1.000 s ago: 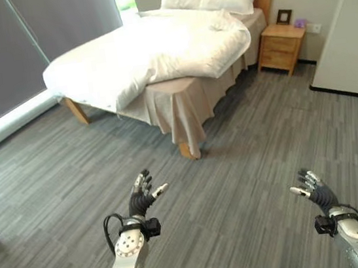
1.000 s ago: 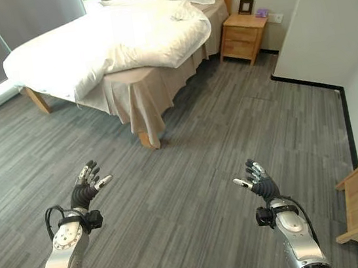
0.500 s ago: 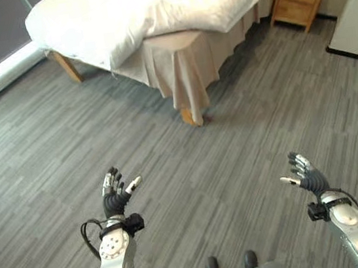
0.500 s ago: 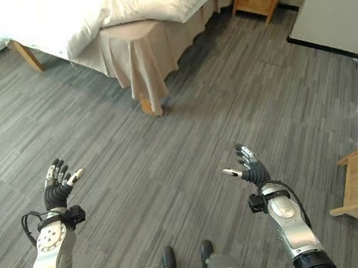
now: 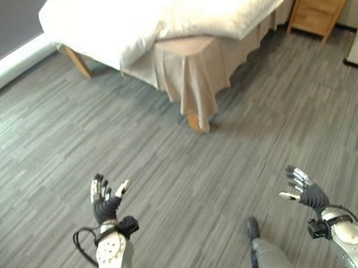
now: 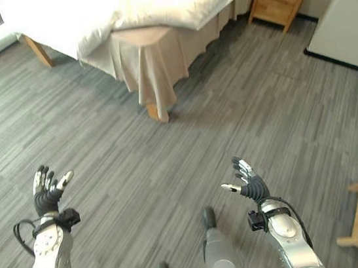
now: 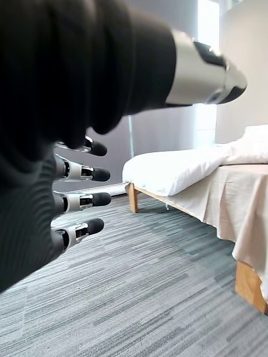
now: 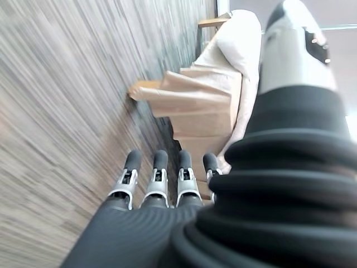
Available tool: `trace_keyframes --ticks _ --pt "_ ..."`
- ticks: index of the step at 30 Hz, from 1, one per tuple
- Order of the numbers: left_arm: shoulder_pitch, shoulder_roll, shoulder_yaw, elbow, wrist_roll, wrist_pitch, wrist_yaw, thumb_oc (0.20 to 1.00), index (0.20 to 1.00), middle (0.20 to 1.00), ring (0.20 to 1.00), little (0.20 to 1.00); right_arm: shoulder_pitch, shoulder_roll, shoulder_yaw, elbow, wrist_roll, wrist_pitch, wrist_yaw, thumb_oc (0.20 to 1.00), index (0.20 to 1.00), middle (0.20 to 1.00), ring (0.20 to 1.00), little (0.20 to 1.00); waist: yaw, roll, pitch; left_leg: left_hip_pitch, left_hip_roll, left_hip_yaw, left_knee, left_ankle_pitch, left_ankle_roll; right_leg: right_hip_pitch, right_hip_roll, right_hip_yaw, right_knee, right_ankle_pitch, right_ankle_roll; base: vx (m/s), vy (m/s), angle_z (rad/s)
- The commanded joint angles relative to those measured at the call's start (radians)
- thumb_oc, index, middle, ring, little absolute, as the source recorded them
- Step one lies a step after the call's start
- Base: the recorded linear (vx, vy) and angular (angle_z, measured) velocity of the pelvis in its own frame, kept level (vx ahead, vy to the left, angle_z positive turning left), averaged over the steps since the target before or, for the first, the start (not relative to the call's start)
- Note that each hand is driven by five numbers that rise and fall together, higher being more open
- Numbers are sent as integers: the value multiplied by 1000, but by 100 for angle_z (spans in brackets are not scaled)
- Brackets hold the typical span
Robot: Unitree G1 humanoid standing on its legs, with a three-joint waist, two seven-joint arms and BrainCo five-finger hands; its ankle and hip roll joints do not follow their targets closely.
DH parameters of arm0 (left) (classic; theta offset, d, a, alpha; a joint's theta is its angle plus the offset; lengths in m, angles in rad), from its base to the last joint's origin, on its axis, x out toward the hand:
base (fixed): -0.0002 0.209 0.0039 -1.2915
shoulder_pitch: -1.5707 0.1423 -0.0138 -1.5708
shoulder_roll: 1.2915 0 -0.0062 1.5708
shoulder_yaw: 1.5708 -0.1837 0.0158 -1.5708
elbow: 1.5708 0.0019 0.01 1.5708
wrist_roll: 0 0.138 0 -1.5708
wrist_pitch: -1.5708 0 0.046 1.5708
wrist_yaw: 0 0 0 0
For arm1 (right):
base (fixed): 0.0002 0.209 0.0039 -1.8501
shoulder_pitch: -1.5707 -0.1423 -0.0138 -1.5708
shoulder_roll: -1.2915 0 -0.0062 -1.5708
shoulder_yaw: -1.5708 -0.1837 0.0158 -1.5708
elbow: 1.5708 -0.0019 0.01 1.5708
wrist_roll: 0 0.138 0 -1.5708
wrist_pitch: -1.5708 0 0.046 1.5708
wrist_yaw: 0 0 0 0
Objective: Making the bed.
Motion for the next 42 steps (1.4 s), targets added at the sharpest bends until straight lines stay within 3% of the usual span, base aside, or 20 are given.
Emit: trace_keyframes --ticks 1,2,3,6,7,8,9,10,11,13,16,18,20,21,22,27,29,35,36,42 --pt "-70 26 54 -62 -48 -91 6 1000 1000 1000 1000 1000 -53 -40 -32 -74 48 -58 -2 1000 1000 1000 1000 1000 -9 1 18 49 109 53 230 366 -64 -54 -7 -12 18 16 27 403 -520 17" --pt "-63 19 58 -78 -81 -88 -12 1000 1000 1000 1000 1000 -36 -55 -41 -96 66 -63 -7 1000 1000 1000 1000 1000 9 -37 48 -89 124 97 527 411 -38 36 1 -14 -9 -28 -33 780 -923 47" --pt "-70 0 53 -62 -135 -90 -14 1000 1000 1000 1000 1000 -19 -77 -67 -95 56 -68 -41 1000 1000 1000 1000 1000 32 -53 83 -244 206 193 644 407 -26 137 26 -21 -34 -76 -78 623 -768 33" --pt "-67 -19 51 -56 -188 -93 -25 1000 1000 1000 1000 1000 -9 -74 -99 -98 75 -68 -64 1000 1000 1000 1000 1000 40 -51 87 -351 248 268 581 399 -56 200 20 -31 -63 -93 -70 411 -217 19" --pt "-47 -25 50 -61 -218 -96 -53 1000 1000 1000 1000 1000 5 -60 -127 -106 109 -78 -53 1000 1000 1000 1000 1000 50 -40 75 -390 234 324 467 413 -83 239 19 -34 -82 -104 -63 391 -13 4" --pt "-45 -25 48 -62 -219 -96 -54 1000 1000 1000 1000 1000 8 -60 -128 -107 110 -78 -52 1000 1000 1000 1000 1000 52 -42 76 -383 231 326 464 412 -86 244 16 -33 -83 -107 -62 529 5 4" --pt "-38 -31 51 -45 -239 -89 -74 1000 1000 1000 1000 1000 25 -51 -139 -112 109 -80 -48 1000 1000 1000 1000 1000 64 -33 61 -411 191 383 354 443 -97 274 30 -31 -101 -116 -58 281 -1 -5" --pt "-37 -30 50 -44 -241 -90 -76 1000 1000 1000 1000 1000 27 -51 -140 -113 109 -79 -48 1000 1000 1000 1000 1000 65 -41 63 -396 181 390 338 448 -96 281 21 -30 -105 -117 -55 554 18 -5" --pt "-29 -71 68 -36 -390 -92 -122 1000 1000 1000 1000 1000 38 -34 -137 -122 94 -73 -47 1000 1000 1000 1000 1000 82 -36 52 -399 119 414 230 459 -89 327 34 -24 -119 -133 -46 422 38 -5" --pt "-25 -106 87 -39 -467 -109 -115 1000 1000 1000 1000 1000 37 -20 -129 -120 77 -63 -50 1000 1000 1000 1000 1000 96 -33 39 -405 96 431 171 482 -89 361 38 -23 -124 -142 -37 448 53 -9" --pt "-12 -125 117 -44 -488 -113 -112 1000 1000 1000 1000 1000 37 3 -111 -122 35 -49 -51 1000 1000 1000 1000 1000 92 -37 15 -336 66 453 141 407 -50 410 17 -26 -125 -164 -12 347 105 -38" --pt "-16 -129 125 -32 -496 -115 -106 1000 1000 1000 1000 1000 36 11 -105 -111 28 -49 -56 1000 1000 1000 1000 1000 95 -32 5 -316 53 459 109 404 -41 413 7 -25 -119 -156 0 268 149 -13" --pt "-22 -127 136 -28 -502 -123 -88 1000 1000 1000 1000 1000 41 29 -98 -94 29 -47 -63 1000 1000 1000 1000 1000 90 -43 -14 -265 24 480 62 357 -13 414 -30 -31 -78 -130 30 284 188 8" --pt "-28 -116 142 -46 -495 -124 -77 1000 1000 1000 1000 1000 39 43 -99 -87 41 -47 -67 1000 1000 1000 1000 1000 87 -48 -24 -206 -4 501 13 319 19 393 -59 -28 16 -80 64 172 146 -1" --pt "-28 -116 142 -46 -495 -124 -77 1000 1000 1000 1000 1000 39 44 -99 -87 41 -47 -67 1000 1000 1000 1000 1000 88 -48 -24 -205 -4 502 12 320 19 393 -59 -27 17 -80 64 234 209 1" --pt "-62 -47 119 -50 -372 -107 -59 1000 1000 1000 1000 1000 33 47 -112 -93 25 -49 -72 1000 1000 1000 1000 1000 61 -36 7 -93 -39 478 -48 271 77 241 -95 -31 361 86 119 179 163 18" --pt "-72 -26 111 -55 -328 -98 -57 1000 1000 1000 1000 1000 37 51 -128 -88 20 -50 -74 1000 1000 1000 1000 1000 41 -16 20 -37 -23 452 -76 274 73 147 -121 -59 415 95 112 262 93 45" --pt "-76 0 77 -47 -277 -88 -89 1000 1000 1000 1000 1000 65 59 -171 -87 47 -56 -70 1000 1000 1000 1000 1000 -8 -21 28 13 -8 391 -71 241 44 75 -126 -65 276 63 101 218 -67 46" --pt "-81 0 66 -32 -279 -87 -97 1000 1000 1000 1000 1000 80 67 -178 -87 61 -59 -70 1000 1000 1000 1000 1000 -26 -35 26 26 -8 369 -68 229 29 60 -95 0 176 60 106 158 -113 46" --pt "-88 -3 44 -20 -266 -94 -98 1000 1000 1000 1000 1000 108 60 -188 -99 67 -59 -62 1000 1000 1000 1000 1000 -61 -44 9 79 14 311 -118 212 -4 33 -76 84 -8 111 138 233 -217 63"
